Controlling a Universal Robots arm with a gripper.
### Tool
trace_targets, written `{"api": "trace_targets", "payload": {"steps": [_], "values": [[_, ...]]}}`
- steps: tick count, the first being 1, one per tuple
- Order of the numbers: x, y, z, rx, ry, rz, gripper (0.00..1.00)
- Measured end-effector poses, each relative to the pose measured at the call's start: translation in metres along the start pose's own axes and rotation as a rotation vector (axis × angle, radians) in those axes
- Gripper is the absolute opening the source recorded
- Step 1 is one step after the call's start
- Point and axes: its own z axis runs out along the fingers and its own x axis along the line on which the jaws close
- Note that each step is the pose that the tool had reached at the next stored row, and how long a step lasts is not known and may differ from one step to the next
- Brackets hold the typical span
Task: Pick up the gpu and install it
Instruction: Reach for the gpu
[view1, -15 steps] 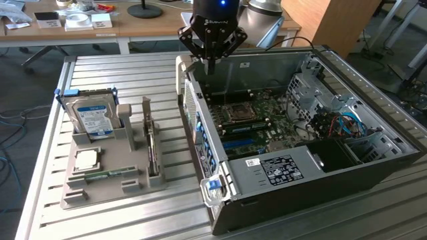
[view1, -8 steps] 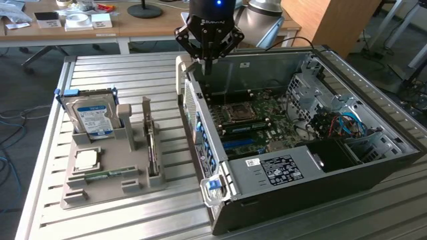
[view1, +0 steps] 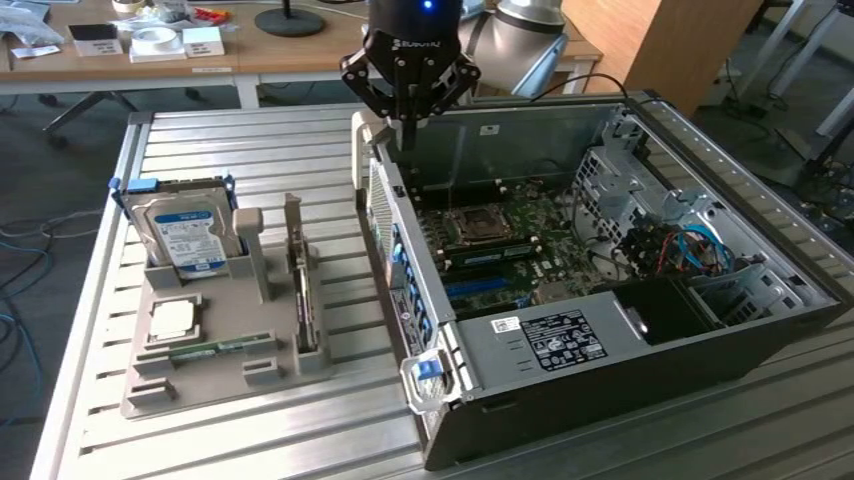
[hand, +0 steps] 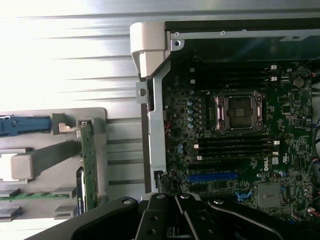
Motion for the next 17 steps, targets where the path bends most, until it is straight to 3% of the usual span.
{"api": "trace_targets", "payload": {"steps": [17], "values": [[0.015,-0.0011,-0.0004,0.0,0.0,0.0,0.11]]}}
